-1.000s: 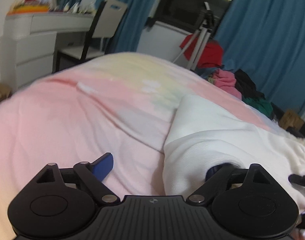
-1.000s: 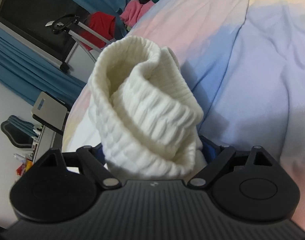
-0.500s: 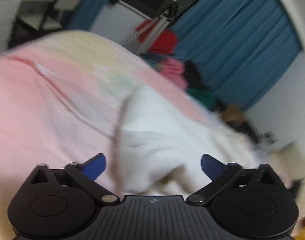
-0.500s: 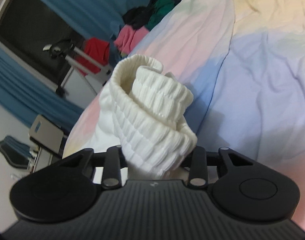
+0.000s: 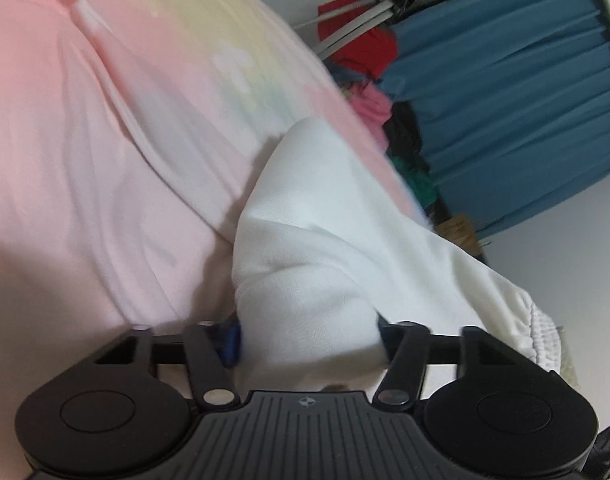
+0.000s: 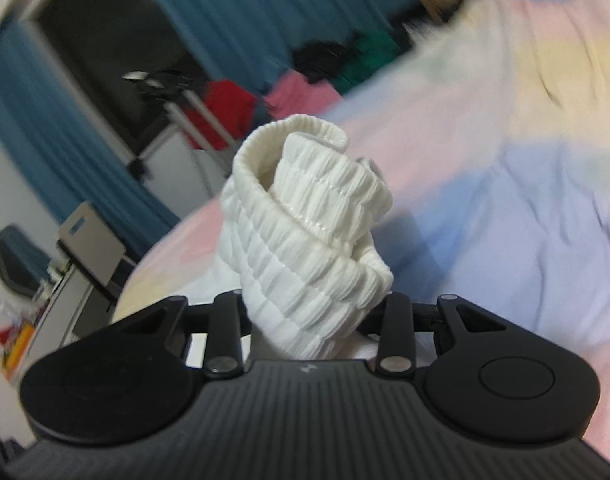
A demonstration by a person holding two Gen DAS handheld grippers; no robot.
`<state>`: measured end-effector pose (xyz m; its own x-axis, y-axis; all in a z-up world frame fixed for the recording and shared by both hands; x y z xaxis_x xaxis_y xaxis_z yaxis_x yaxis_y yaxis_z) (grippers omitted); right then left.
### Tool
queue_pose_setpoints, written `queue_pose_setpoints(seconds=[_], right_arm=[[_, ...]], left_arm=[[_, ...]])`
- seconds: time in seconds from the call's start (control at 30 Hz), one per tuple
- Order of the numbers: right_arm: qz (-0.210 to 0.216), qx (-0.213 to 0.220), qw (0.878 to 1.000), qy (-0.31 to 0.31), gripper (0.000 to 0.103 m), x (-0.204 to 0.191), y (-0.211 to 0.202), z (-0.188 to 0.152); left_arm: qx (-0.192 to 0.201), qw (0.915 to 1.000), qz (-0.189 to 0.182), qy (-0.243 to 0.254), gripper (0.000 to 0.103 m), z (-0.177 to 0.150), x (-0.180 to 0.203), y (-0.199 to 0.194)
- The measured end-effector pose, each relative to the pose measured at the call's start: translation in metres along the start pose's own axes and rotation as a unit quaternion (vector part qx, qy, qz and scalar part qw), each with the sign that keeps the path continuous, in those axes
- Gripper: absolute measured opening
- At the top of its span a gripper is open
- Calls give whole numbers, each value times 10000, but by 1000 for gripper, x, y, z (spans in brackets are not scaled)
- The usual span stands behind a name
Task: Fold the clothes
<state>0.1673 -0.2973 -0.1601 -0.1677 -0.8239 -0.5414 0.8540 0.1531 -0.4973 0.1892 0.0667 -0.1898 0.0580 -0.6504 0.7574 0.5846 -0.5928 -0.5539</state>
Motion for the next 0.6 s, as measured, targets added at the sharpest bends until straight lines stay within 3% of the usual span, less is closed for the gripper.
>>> queue_pose_setpoints(seconds=[0.07,0.17,0.3,0.43,0.6], right_arm=[[173,183,9995,-187,39,-11,-10,4],[455,435,9973,-372,38,-25,-25,12],[681,524,9963,-47,38,-15,-40,48],[785,650,9944,284,38,8,-51,95],[616,920,9927,474,38,59,-54,177]], left_arm=[[149,9997,-181,10,45,2,4,-11],[287,9983,-514,14,41,5,17,-30],[309,9959,-753,396,39,10,60,-41],[150,9928,-798,882,38,13,129,-11],[-150,9865,-898,1362,37,15,209,92]])
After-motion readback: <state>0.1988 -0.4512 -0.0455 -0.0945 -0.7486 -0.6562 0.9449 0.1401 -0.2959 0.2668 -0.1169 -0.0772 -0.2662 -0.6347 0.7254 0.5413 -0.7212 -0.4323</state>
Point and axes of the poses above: each gripper's, at about its wrist camera, not at the fingertips, and y roughly the way its jaws point, x to its right, z to its top, the point moved 6 cm from there along y, roughly the way its jaws point, and after that the axes turned 7 degrees about -x, right-handed, at the moved point
